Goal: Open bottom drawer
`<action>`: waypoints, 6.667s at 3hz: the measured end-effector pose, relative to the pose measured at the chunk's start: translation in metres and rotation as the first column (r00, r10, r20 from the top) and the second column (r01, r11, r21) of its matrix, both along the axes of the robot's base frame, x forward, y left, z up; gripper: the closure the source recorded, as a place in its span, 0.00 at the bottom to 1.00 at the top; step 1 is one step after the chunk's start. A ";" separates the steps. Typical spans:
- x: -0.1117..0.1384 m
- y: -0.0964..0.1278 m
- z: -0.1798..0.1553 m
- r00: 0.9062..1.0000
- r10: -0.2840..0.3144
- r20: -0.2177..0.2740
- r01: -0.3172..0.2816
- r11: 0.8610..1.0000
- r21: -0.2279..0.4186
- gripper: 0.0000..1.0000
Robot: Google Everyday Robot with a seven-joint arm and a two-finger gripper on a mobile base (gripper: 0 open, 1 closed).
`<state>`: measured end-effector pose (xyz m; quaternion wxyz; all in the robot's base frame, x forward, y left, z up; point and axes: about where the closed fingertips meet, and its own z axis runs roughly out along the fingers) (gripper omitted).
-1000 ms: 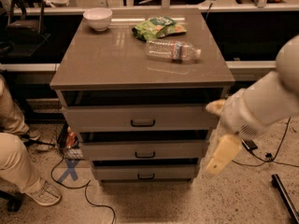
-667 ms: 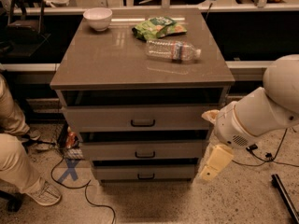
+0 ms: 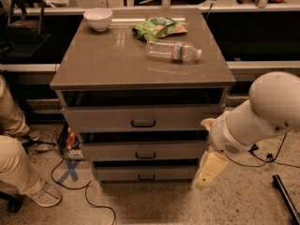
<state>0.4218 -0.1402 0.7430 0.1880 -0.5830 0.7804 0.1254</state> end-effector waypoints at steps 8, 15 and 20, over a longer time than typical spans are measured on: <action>0.067 0.024 -0.399 0.968 0.230 -0.096 -0.217 0.968 0.126 0.00; 0.165 0.044 -0.527 0.918 0.377 0.125 -0.379 0.925 -0.011 0.00; 0.173 0.000 -0.564 0.979 0.186 0.079 -0.173 0.973 -0.151 0.95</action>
Offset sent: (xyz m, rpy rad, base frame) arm 0.0429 0.0041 -0.2368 -0.0117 0.0720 -0.0533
